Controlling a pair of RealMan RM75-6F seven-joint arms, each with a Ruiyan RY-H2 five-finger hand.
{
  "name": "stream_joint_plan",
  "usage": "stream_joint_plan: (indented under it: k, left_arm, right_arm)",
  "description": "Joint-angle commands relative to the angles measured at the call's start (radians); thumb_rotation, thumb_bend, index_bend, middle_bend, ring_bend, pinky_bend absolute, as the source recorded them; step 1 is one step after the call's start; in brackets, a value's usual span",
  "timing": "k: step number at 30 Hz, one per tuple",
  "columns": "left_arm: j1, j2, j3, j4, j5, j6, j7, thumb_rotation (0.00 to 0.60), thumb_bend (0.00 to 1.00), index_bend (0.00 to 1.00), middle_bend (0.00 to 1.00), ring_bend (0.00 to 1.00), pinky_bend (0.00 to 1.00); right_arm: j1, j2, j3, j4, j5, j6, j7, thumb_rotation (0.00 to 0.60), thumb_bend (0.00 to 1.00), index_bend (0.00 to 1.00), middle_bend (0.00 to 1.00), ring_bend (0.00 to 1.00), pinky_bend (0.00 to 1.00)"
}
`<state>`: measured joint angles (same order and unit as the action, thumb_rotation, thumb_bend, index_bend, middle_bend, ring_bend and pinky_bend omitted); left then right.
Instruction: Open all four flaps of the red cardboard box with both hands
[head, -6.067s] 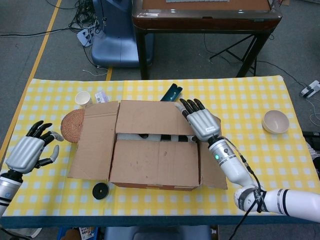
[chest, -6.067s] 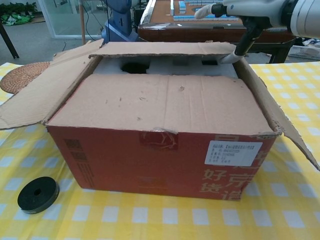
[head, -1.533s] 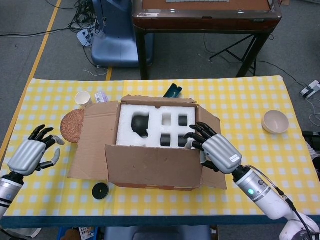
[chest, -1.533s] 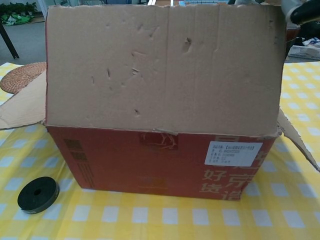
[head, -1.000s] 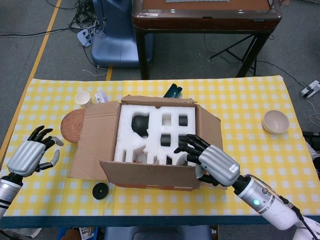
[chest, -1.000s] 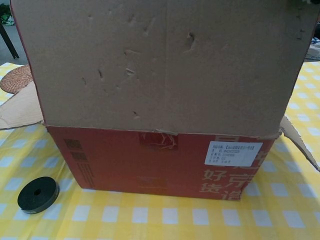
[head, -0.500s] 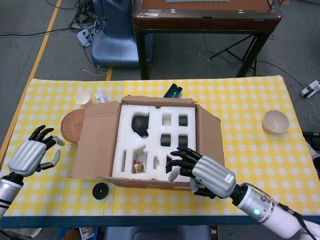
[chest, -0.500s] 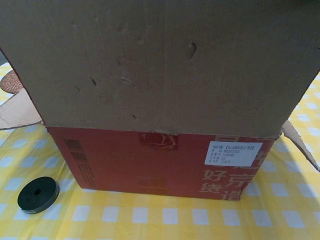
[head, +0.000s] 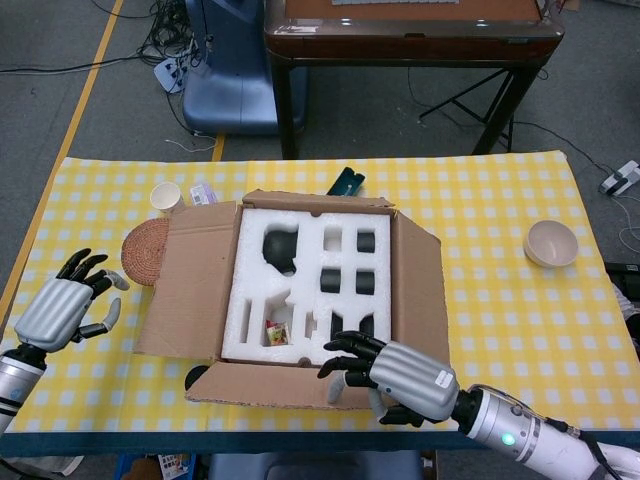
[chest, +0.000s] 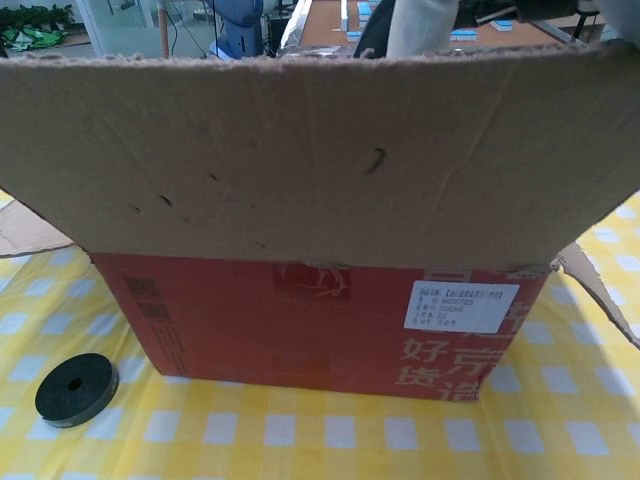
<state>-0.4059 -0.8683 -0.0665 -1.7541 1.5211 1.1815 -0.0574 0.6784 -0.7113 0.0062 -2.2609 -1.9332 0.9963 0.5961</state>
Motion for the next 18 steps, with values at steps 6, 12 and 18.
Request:
stream_joint_plan:
  k: [6,12,18]
  left_arm:
    - [-0.002,0.001,-0.001,-0.005,0.000,-0.001,0.006,0.104,0.55,0.44,0.35,0.12,0.00]
    - [-0.005,-0.002,-0.001,-0.008,0.001,-0.004,0.012,0.104,0.55,0.44,0.35,0.12,0.00]
    - [-0.003,-0.007,-0.002,0.000,-0.011,-0.005,0.012,0.105,0.55,0.44,0.35,0.12,0.00]
  right_arm:
    - [-0.008,0.041,-0.026,0.005,-0.056,0.056,0.044,0.600,1.00,0.35,0.22,0.07,0.00]
    - [-0.027,0.045,-0.020,0.022,-0.015,0.068,-0.005,0.600,1.00,0.35,0.22,0.07,0.00]
    - [-0.078,0.021,0.010,0.051,0.145,0.074,-0.195,0.600,1.00,0.32,0.22,0.07,0.00]
